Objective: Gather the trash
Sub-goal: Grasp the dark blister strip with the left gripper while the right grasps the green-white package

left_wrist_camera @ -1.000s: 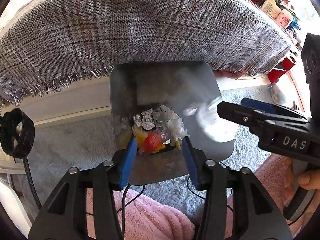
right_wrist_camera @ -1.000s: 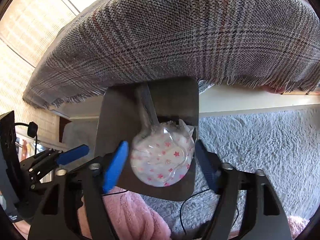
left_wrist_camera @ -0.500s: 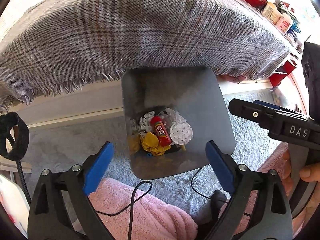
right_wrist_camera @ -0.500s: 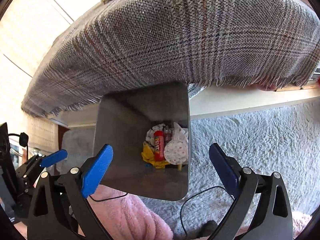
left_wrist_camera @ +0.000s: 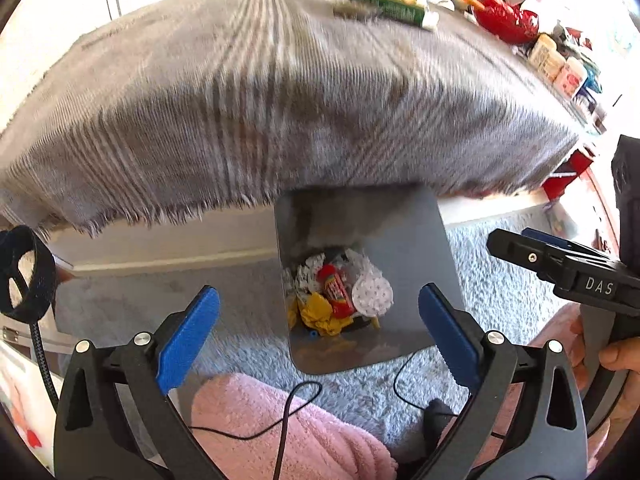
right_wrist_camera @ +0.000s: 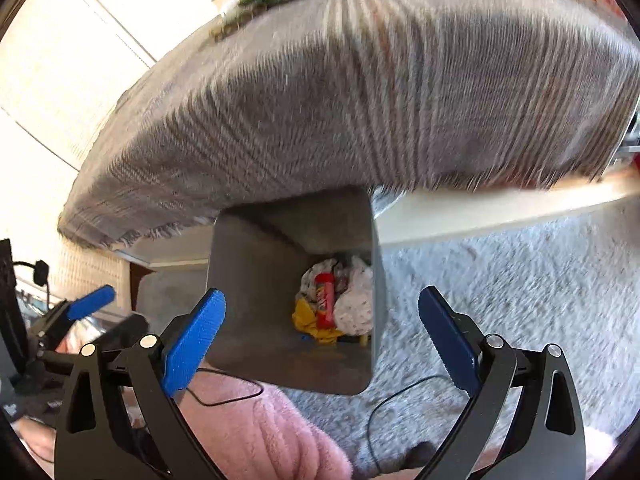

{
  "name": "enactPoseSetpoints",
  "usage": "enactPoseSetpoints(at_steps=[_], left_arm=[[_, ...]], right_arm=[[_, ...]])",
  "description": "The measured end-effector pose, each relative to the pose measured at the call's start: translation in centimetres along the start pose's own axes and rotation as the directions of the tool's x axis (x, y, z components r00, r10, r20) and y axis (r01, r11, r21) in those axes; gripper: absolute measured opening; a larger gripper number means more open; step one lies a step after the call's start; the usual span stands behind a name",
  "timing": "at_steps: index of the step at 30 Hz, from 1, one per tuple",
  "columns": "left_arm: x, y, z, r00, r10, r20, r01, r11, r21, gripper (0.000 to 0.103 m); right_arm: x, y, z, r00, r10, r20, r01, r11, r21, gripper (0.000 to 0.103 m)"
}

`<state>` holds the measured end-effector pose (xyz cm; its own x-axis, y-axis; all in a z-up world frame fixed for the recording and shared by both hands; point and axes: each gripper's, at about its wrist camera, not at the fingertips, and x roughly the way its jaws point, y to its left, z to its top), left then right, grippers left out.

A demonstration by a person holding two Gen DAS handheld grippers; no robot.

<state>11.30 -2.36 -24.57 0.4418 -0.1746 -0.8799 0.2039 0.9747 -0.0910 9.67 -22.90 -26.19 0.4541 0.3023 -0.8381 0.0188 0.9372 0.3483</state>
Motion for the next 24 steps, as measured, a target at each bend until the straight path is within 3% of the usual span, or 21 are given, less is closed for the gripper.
enactPoseSetpoints(at_steps=[10,14,24], left_arm=[[-2.2,-0.8,7.0,0.995,0.013,0.099,-0.018,0.999,0.048,0.095],[-1.4,-1.0,10.3,0.992,0.038,0.121,-0.046,0.997,0.067,0.095],[2.3,-1.9,17.4,0.991,0.005,0.130,-0.020,0.994,0.110,0.095]], right_arm=[[-4.8,0.8,8.6,0.986,-0.033,0.162,0.040,0.998,-0.042,0.098],[-4.5,0.6,11.9,0.982,-0.036,0.185,0.048,0.997,-0.058,0.098],[-1.6,0.1,20.6,0.981,-0.029,0.193,0.047,0.995,-0.092,0.094]])
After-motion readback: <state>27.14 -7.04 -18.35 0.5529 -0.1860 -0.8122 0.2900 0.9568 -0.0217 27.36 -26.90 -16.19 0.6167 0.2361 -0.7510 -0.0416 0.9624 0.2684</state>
